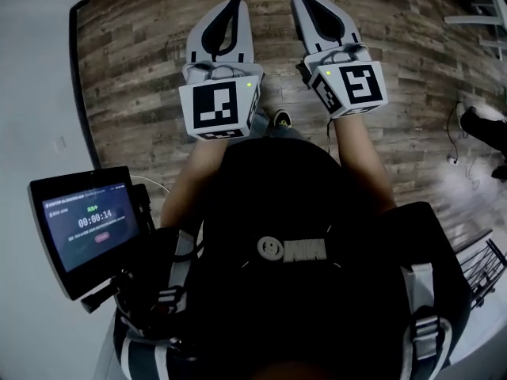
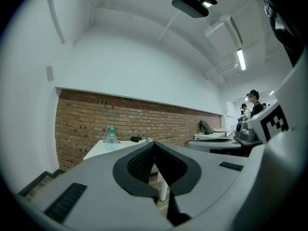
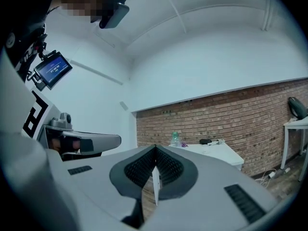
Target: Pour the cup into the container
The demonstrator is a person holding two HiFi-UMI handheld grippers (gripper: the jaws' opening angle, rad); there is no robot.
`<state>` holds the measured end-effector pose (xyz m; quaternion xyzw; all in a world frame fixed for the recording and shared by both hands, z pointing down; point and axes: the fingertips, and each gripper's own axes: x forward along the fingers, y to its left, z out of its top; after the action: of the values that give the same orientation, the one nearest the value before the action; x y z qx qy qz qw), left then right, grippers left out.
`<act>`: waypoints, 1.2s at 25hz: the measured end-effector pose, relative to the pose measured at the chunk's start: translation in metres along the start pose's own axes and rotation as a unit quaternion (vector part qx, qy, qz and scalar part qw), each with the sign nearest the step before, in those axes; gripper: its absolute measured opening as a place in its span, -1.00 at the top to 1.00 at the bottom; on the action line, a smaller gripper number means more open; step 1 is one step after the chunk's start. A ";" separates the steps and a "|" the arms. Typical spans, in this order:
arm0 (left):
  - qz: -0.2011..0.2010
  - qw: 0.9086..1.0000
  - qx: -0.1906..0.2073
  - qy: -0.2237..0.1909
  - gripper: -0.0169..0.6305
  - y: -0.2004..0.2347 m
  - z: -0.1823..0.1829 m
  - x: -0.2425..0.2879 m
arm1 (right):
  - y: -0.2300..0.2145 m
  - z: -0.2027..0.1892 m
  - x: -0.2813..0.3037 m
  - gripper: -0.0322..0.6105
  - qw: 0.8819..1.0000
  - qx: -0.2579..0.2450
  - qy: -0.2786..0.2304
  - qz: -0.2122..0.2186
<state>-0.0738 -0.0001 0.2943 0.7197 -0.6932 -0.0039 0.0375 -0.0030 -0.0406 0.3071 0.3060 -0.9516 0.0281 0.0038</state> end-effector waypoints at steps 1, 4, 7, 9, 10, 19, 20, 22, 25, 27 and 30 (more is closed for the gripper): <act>0.004 1.000 -0.001 -0.002 0.94 0.013 0.002 0.002 | 0.006 0.001 0.012 0.89 1.000 -0.005 0.001 0.005; 0.009 1.000 -0.004 -0.003 0.95 0.038 0.003 0.010 | 0.017 0.001 0.036 0.89 1.000 -0.011 0.007 0.014; 0.007 1.000 -0.005 -0.002 0.95 0.048 0.001 0.020 | 0.015 -0.001 0.044 0.89 1.000 -0.009 0.009 0.012; 0.006 1.000 -0.005 -0.003 0.95 0.050 0.002 0.025 | 0.013 -0.002 0.049 0.89 1.000 -0.010 0.011 0.014; 0.005 1.000 -0.006 -0.003 0.95 0.050 0.001 0.029 | 0.010 -0.002 0.052 0.89 1.000 -0.011 0.011 0.014; 0.005 1.000 0.008 0.012 0.95 0.035 -0.003 0.114 | -0.061 -0.006 0.091 0.89 1.000 -0.001 0.006 0.022; 0.005 1.000 0.009 0.014 0.95 0.032 -0.001 0.136 | -0.078 -0.004 0.101 0.89 1.000 -0.006 0.006 0.022; 0.004 1.000 0.013 0.021 0.95 0.028 0.004 0.181 | -0.111 0.003 0.124 0.89 0.999 -0.019 0.007 0.026; 0.008 0.999 0.020 0.025 0.95 0.030 0.012 0.217 | -0.137 0.013 0.148 0.89 0.999 -0.017 -0.007 0.033; 0.011 0.999 0.025 0.022 0.95 0.033 0.015 0.225 | -0.145 0.012 0.156 0.89 0.999 -0.005 -0.007 0.032; 0.017 0.999 0.027 0.022 0.95 0.039 0.015 0.228 | -0.150 0.009 0.161 0.89 0.999 0.006 -0.007 0.031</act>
<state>-0.1045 -0.2301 0.2922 0.7082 -0.7046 0.0315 0.0335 -0.0464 -0.2566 0.3101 0.2764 -0.9605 0.0314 -0.0054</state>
